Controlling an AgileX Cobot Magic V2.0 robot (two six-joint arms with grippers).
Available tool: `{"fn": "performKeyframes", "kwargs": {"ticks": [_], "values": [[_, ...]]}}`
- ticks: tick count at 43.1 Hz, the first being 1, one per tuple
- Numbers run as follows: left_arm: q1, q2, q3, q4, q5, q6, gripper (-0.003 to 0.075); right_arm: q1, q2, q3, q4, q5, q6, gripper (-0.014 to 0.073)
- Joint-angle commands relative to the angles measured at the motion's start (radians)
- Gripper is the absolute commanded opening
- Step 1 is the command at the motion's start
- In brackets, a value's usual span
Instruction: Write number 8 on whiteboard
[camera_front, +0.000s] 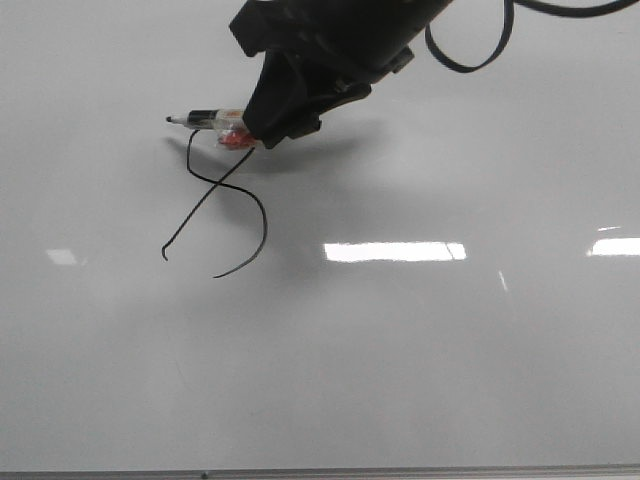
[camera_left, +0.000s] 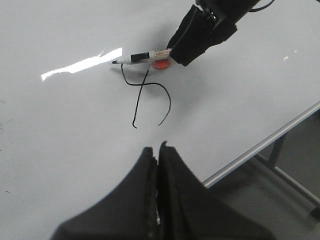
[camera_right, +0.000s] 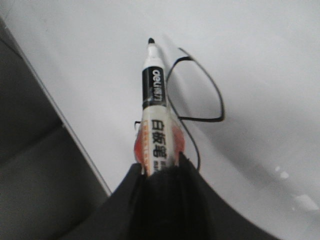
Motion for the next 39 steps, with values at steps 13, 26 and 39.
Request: {"fn": "performKeyframes", "kwargs": {"ticks": [13, 26, 39], "values": [[0.003, 0.141, -0.094, -0.068, 0.034, 0.17, 0.0081, 0.21, -0.211, -0.039, -0.261, 0.162, -0.381, -0.006], [-0.021, 0.439, -0.229, -0.081, 0.15, 0.436, 0.0396, 0.362, -0.212, -0.039, -0.297, 0.159, -0.402, -0.006], [-0.184, 0.55, -0.231, -0.009, 0.139, 0.44, 0.0359, 0.41, -0.212, -0.039, -0.301, 0.154, -0.402, -0.006]]}}
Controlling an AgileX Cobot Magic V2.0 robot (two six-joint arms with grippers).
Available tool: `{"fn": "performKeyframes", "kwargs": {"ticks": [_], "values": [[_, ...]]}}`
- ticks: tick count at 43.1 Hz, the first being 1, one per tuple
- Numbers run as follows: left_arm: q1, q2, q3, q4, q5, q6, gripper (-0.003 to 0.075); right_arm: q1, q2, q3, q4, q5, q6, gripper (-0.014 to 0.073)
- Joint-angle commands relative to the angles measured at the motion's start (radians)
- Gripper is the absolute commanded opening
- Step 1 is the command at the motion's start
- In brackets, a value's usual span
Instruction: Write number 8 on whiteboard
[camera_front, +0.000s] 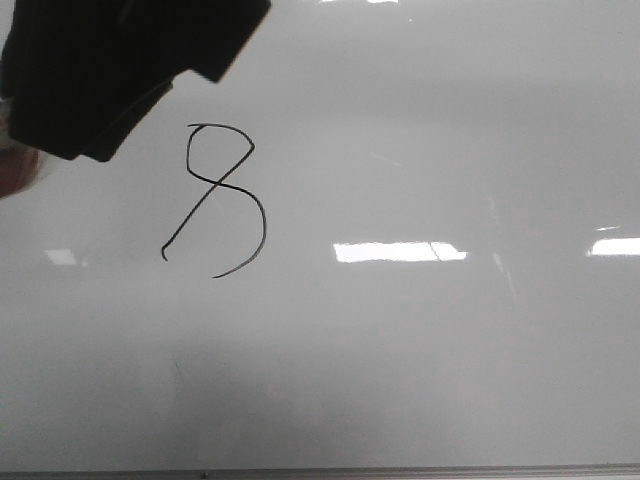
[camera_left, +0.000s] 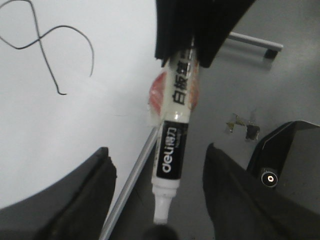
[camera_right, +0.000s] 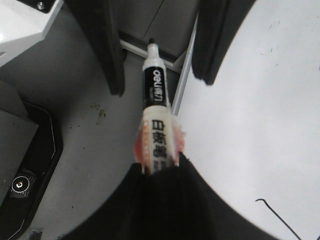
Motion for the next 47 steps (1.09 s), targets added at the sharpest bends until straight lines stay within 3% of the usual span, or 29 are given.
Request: {"fn": "performKeyframes", "kwargs": {"ticks": [1, 11, 20, 23, 27, 34, 36, 38, 42, 47], "values": [[-0.047, 0.024, -0.034, -0.021, -0.051, 0.001, 0.0347, 0.006, -0.046, -0.034, 0.018, -0.041, -0.009, -0.006], [-0.076, 0.062, -0.034, -0.021, -0.097, 0.0, 0.0241, 0.008, -0.046, -0.034, 0.023, -0.041, -0.009, -0.006], [-0.076, 0.066, -0.034, -0.021, -0.097, 0.0, -0.0011, 0.008, -0.046, -0.034, 0.023, -0.046, -0.008, -0.0055], [-0.076, 0.066, -0.034, -0.021, -0.097, 0.0, -0.0021, 0.008, -0.046, -0.034, 0.025, -0.055, -0.007, -0.003], [-0.076, 0.066, -0.034, -0.025, -0.097, -0.002, -0.0021, 0.007, -0.046, -0.034, 0.043, -0.056, 0.003, 0.0085], [-0.074, 0.066, -0.032, -0.023, -0.099, -0.044, -0.0021, -0.003, -0.048, -0.034, 0.053, -0.056, 0.092, 0.0488], [-0.074, 0.069, -0.03, -0.012, -0.099, -0.075, -0.002, -0.013, -0.051, -0.034, 0.051, -0.056, 0.122, 0.0553], [-0.074, 0.075, -0.03, 0.005, -0.099, -0.117, -0.002, -0.033, -0.059, -0.034, 0.051, -0.056, 0.155, 0.0585], [-0.074, 0.098, -0.03, 0.08, -0.124, -0.235, -0.002, -0.102, -0.079, -0.03, 0.051, -0.05, 0.238, 0.057], [-0.074, 0.139, -0.03, 0.235, -0.184, -0.491, -0.002, -0.233, -0.147, 0.037, 0.054, -0.054, 0.339, 0.0569]]}}
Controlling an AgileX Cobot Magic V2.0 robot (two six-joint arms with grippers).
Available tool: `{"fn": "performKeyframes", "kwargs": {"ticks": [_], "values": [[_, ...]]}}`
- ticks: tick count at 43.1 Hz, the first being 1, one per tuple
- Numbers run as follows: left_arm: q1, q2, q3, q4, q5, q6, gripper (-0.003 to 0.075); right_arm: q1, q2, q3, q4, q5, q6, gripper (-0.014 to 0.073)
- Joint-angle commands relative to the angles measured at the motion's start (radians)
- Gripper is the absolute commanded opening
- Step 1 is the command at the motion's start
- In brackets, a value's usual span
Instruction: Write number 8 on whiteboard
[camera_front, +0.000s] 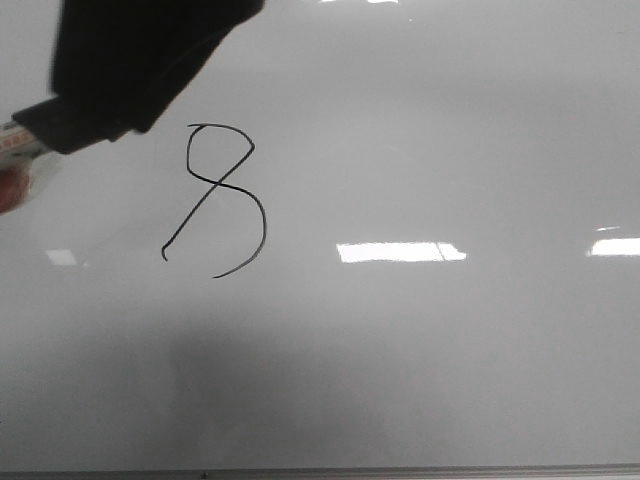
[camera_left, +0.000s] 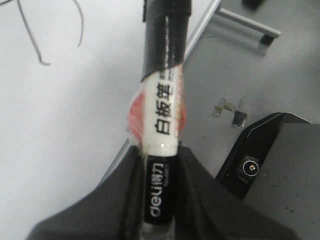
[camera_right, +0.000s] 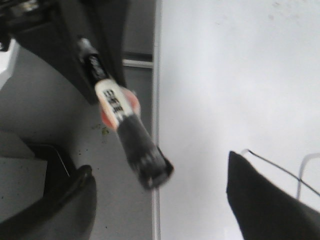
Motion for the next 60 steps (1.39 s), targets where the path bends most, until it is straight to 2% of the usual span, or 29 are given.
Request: {"fn": "performKeyframes", "kwargs": {"ticks": [1, 8, 11, 16, 22, 28, 31, 33, 39, 44, 49, 60], "values": [[-0.007, 0.022, -0.03, 0.088, -0.099, -0.201, -0.0021, -0.091, -0.102, 0.038, 0.025, -0.047, 0.078, 0.0569], [-0.007, 0.071, -0.028, 0.281, -0.226, -0.491, -0.0021, -0.276, -0.266, 0.256, 0.067, -0.137, 0.144, 0.0566], [-0.007, 0.082, -0.023, 0.338, -0.29, -0.588, -0.0021, -0.347, -0.354, 0.363, 0.1, -0.183, 0.183, 0.0522], [0.04, 0.086, 0.03, 0.416, -0.455, -0.76, -0.0021, -0.456, -0.524, 0.543, 0.152, -0.265, 0.223, 0.0348], [0.174, 0.086, 0.129, 0.407, -0.62, -0.838, -0.0021, -0.543, -0.7, 0.689, 0.192, -0.307, 0.223, 0.0128], [0.289, 0.086, 0.223, 0.335, -0.782, -0.843, -0.0021, -0.563, -0.859, 0.78, 0.199, -0.323, 0.222, -0.0076], [0.306, 0.088, 0.273, 0.335, -0.912, -0.843, -0.0021, -0.563, -0.911, 0.812, 0.199, -0.341, 0.222, -0.0066], [0.311, 0.108, 0.316, 0.335, -1.075, -0.843, -0.002, -0.563, -0.94, 0.834, 0.199, -0.359, 0.222, -0.0069], [0.311, 0.216, 0.353, 0.367, -1.326, -0.843, -0.002, -0.563, -0.953, 0.847, 0.201, -0.371, 0.222, -0.0069], [0.311, 0.343, 0.351, 0.334, -1.526, -0.843, -0.002, -0.563, -0.953, 0.847, 0.201, -0.384, 0.222, -0.0069], [0.311, 0.463, 0.338, 0.236, -1.601, -0.843, -0.002, -0.563, -0.953, 0.847, 0.201, -0.383, 0.222, -0.0069], [0.313, 0.589, 0.338, 0.235, -1.63, -0.843, -0.002, -0.563, -0.953, 0.847, 0.201, -0.377, 0.222, -0.0069]]}}
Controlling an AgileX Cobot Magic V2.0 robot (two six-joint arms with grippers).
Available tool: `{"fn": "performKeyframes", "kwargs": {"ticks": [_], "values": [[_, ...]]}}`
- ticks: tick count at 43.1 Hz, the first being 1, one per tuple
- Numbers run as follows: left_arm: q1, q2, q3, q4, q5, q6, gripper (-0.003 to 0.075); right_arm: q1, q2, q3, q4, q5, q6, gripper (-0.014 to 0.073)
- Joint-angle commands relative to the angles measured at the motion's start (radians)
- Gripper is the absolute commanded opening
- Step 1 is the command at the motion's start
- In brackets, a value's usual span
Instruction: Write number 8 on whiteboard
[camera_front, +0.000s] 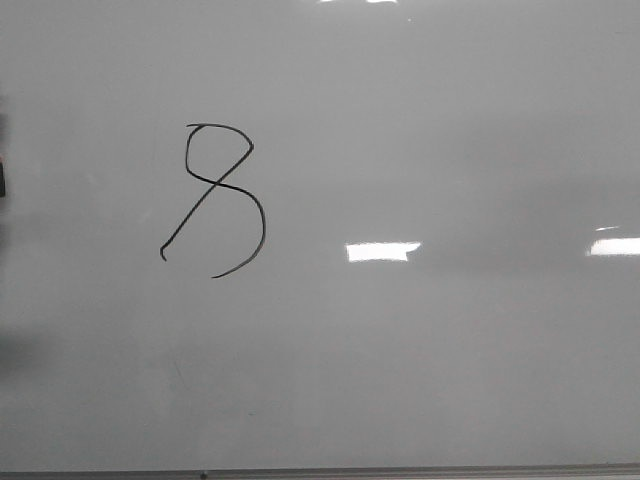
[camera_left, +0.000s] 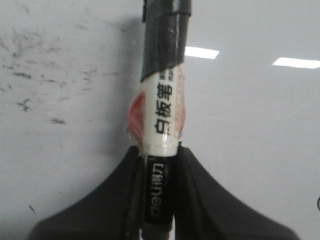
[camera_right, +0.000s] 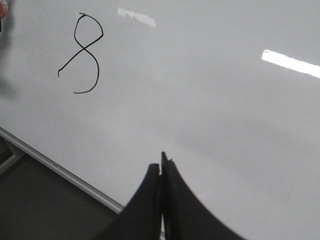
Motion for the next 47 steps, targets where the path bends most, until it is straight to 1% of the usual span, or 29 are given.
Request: {"fn": "performKeyframes", "kwargs": {"ticks": [1, 5, 9, 13, 16, 24, 29, 32, 39, 47], "values": [[0.003, 0.009, -0.023, -0.012, -0.099, -0.008, -0.0019, -0.004, 0.0, -0.026, 0.023, -0.06, -0.001, -0.0069], [0.003, 0.028, -0.023, -0.012, -0.099, -0.008, 0.0001, -0.004, 0.0, -0.026, 0.023, -0.06, -0.001, -0.0069], [0.003, 0.032, -0.023, -0.012, -0.099, -0.008, 0.0083, -0.004, 0.0, -0.026, 0.023, -0.06, -0.001, -0.0069], [0.003, 0.032, -0.023, -0.012, -0.096, -0.008, 0.0195, -0.004, 0.0, -0.026, 0.023, -0.06, -0.001, -0.0069], [0.003, 0.032, -0.023, -0.012, -0.093, -0.008, 0.0255, -0.004, 0.0, -0.026, 0.023, -0.06, -0.001, -0.0069], [0.003, 0.032, -0.023, -0.012, -0.091, -0.008, 0.0326, -0.004, 0.0, -0.026, 0.023, -0.06, -0.001, -0.0069], [0.003, 0.032, -0.023, -0.012, -0.091, -0.008, 0.0413, -0.004, 0.0, -0.026, 0.023, -0.06, -0.001, -0.0069], [0.003, 0.032, -0.023, -0.012, -0.086, -0.008, 0.0449, -0.004, 0.0, -0.026, 0.023, -0.06, -0.001, -0.0069], [0.003, 0.035, -0.023, -0.032, -0.056, -0.001, 0.0453, -0.004, 0.0, -0.026, 0.023, -0.06, -0.001, -0.0069], [0.007, 0.079, -0.034, -0.066, -0.055, -0.001, 0.0453, -0.004, 0.0, -0.026, 0.023, -0.057, -0.001, -0.0069]]}}
